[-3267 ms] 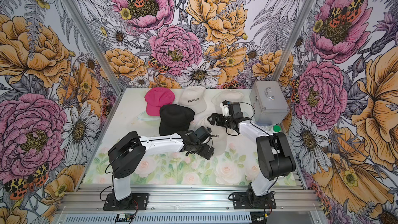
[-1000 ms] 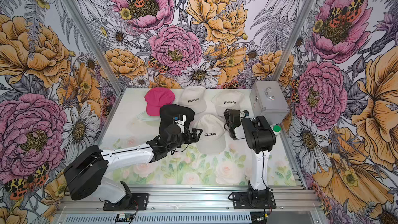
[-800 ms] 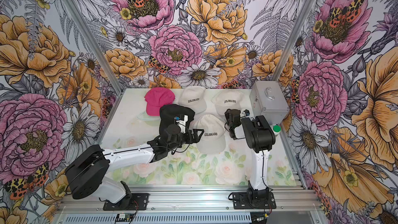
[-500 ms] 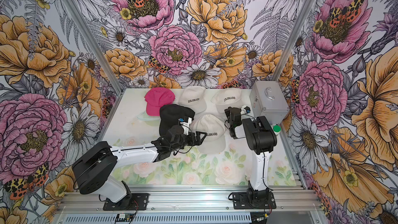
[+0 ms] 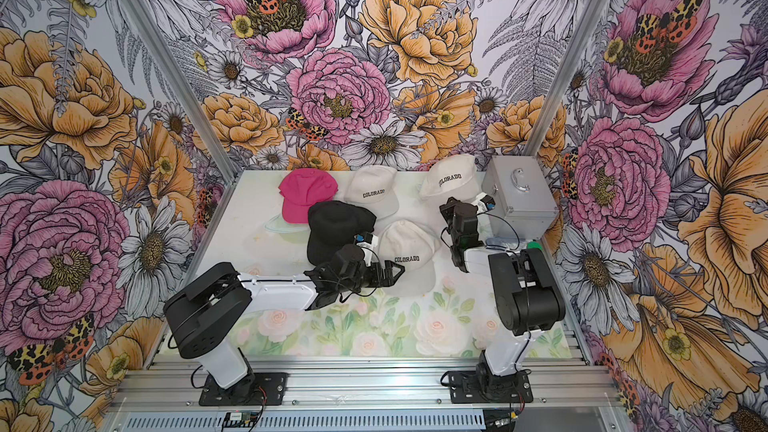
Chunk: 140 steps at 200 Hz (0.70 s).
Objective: Stack the baseball caps by color
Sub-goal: Move the baseball cap to the center of the board.
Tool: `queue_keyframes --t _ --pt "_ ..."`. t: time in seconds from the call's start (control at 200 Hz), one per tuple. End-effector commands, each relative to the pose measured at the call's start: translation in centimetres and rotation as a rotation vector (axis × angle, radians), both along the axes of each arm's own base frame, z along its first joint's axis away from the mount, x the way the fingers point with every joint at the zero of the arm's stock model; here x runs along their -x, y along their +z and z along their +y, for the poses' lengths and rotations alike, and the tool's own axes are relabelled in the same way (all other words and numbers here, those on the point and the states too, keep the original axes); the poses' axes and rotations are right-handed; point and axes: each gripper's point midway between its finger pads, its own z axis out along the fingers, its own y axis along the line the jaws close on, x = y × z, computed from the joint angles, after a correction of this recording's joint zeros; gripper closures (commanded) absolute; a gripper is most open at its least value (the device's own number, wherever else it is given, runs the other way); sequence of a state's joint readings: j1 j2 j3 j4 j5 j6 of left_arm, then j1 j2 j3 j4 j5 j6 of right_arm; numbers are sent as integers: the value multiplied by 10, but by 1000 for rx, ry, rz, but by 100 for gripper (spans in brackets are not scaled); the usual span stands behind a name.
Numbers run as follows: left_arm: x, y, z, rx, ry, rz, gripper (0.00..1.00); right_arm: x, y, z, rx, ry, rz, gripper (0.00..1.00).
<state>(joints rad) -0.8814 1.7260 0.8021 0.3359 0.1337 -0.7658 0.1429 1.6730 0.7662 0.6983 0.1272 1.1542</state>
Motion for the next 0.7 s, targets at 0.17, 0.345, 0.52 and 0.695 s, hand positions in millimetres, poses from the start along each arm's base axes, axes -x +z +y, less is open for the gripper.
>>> queue_keyframes --t 0.17,0.345,0.52,0.695 --pt "-6 -19 1 -36 52 95 1 47 72 3 116 73 -91 100" --pt "-10 -24 9 -55 89 111 1 82 108 5 173 125 -127 100" --pt "-9 -22 18 -113 125 104 1 110 116 5 216 161 -120 100" --pt "-8 -30 19 -127 140 133 1 125 124 8 245 200 -133 100"
